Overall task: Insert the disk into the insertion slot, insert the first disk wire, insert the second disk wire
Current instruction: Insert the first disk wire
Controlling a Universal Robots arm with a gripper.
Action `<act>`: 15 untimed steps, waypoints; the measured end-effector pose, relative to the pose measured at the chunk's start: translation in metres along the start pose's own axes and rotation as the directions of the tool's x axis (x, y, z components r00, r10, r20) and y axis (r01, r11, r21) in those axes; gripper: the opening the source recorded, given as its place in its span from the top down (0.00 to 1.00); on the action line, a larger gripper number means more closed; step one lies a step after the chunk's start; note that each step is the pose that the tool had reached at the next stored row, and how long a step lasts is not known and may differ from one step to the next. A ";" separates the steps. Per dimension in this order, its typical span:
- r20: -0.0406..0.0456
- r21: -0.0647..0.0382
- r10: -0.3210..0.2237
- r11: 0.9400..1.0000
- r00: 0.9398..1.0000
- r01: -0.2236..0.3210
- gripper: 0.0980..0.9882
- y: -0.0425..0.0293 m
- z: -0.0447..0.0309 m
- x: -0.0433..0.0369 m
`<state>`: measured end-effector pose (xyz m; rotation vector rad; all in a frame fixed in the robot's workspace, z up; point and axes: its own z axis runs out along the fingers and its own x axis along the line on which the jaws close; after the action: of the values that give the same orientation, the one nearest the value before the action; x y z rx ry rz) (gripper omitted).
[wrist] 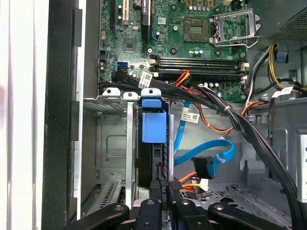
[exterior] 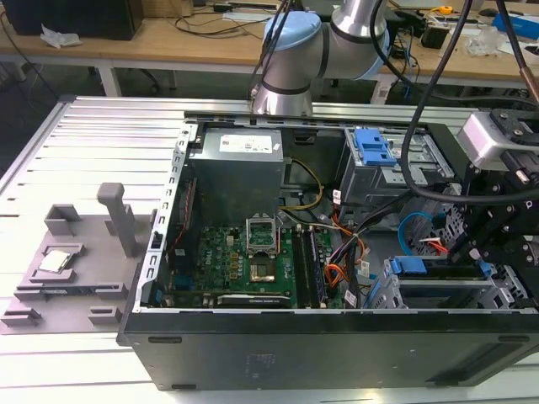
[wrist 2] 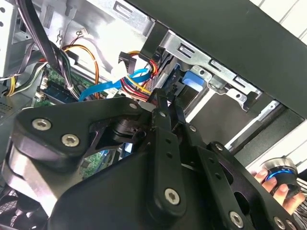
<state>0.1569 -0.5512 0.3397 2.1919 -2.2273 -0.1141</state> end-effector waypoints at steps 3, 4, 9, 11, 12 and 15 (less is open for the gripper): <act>0.000 0.000 0.000 1.000 1.000 0.000 0.91 -0.0012 0.0019 0.0007; 0.000 0.000 0.000 1.000 1.000 0.000 0.91 -0.0016 0.0024 0.0008; 0.000 0.000 0.000 1.000 1.000 0.000 0.91 -0.0033 0.0057 0.0015; 0.000 0.000 0.000 1.000 1.000 0.000 0.91 -0.0035 0.0067 0.0017; -0.001 0.000 0.000 1.000 1.000 0.000 0.91 -0.0036 0.0073 0.0018; 0.000 0.000 0.000 1.000 1.000 0.000 0.91 -0.0038 0.0103 0.0021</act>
<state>0.1600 -0.5529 0.3291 2.1918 -2.2270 -0.1145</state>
